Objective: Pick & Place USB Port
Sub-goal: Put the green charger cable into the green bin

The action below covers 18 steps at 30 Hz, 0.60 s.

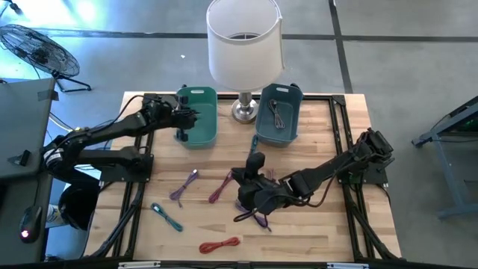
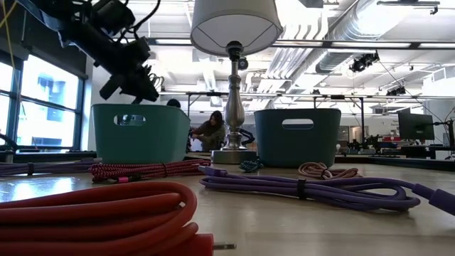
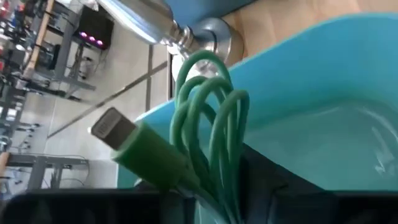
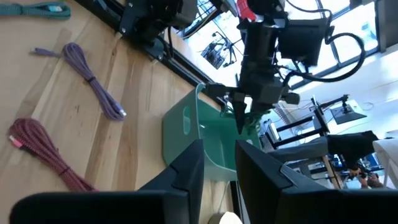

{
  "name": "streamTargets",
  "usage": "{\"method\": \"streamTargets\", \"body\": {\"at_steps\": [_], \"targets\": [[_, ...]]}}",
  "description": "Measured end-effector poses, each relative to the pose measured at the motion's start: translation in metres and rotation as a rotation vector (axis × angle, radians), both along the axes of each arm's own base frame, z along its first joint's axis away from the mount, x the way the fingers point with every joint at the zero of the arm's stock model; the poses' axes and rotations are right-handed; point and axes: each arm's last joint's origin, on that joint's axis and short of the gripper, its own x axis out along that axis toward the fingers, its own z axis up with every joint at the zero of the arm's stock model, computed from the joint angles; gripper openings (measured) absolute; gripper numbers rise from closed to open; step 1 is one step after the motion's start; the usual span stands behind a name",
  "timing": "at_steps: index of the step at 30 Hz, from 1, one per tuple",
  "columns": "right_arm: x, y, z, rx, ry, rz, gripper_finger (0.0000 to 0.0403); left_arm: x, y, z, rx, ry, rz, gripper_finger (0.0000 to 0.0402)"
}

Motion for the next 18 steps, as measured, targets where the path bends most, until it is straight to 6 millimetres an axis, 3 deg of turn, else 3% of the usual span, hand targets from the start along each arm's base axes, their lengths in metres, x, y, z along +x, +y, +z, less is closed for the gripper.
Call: {"method": "streamTargets", "body": {"at_steps": [10, 18], "targets": [[-0.001, -0.004, -0.004, 0.002, 0.032, -0.014, 0.0082, 0.002, 0.003, 0.006, 0.027, -0.074, 0.077, 0.0184], [-0.003, -0.005, -0.006, 0.02, 0.049, -0.03, 0.0082, 0.003, 0.006, 0.011, 0.049, -0.132, 0.131, 0.0203]]}}
